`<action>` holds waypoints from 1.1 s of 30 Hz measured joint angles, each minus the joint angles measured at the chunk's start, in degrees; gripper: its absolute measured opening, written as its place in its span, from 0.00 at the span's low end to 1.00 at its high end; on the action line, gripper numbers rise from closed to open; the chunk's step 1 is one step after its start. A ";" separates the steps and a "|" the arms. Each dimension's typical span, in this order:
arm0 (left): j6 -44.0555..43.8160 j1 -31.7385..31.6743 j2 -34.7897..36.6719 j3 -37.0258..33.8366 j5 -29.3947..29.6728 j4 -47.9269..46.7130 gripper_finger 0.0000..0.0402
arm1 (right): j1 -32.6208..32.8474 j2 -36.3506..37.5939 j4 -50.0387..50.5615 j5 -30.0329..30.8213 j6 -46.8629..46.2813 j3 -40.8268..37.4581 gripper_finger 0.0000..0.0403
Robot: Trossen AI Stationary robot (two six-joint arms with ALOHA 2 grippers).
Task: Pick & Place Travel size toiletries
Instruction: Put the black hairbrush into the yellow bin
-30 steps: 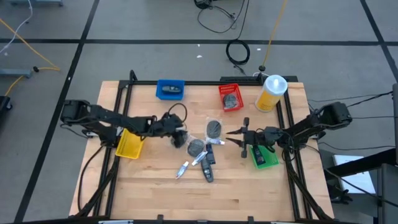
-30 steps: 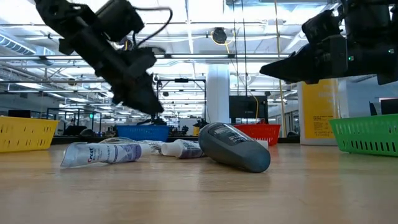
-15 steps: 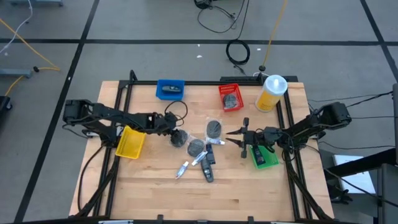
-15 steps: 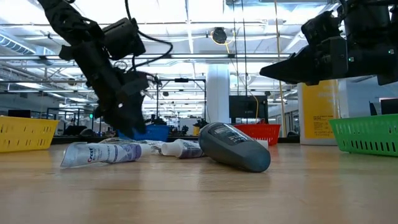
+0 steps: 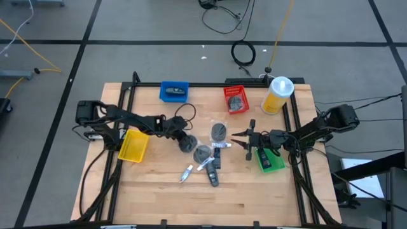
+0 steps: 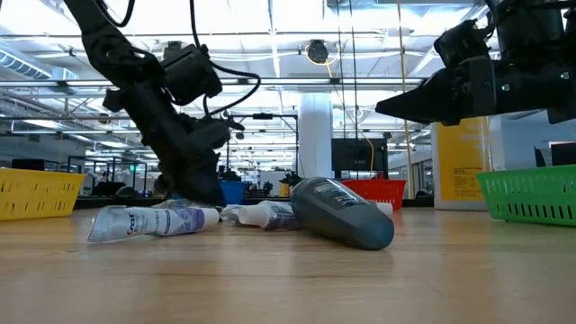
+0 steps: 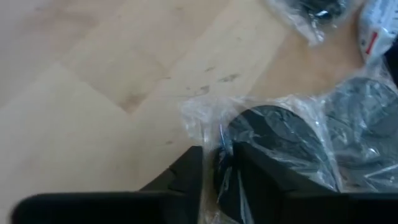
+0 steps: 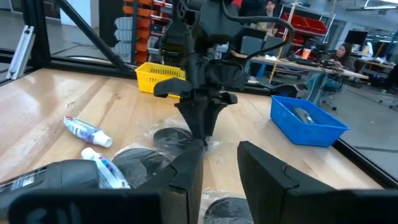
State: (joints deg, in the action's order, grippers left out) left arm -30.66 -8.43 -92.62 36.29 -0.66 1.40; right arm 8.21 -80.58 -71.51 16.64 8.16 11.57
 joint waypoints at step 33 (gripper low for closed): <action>-13.86 18.08 39.11 17.63 20.29 -56.97 0.00 | -0.04 -0.02 -1.47 0.04 0.23 0.02 0.23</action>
State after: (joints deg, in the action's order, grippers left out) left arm -44.52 9.64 -53.51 53.92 19.63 -55.57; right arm 8.16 -80.60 -72.98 16.69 8.40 11.60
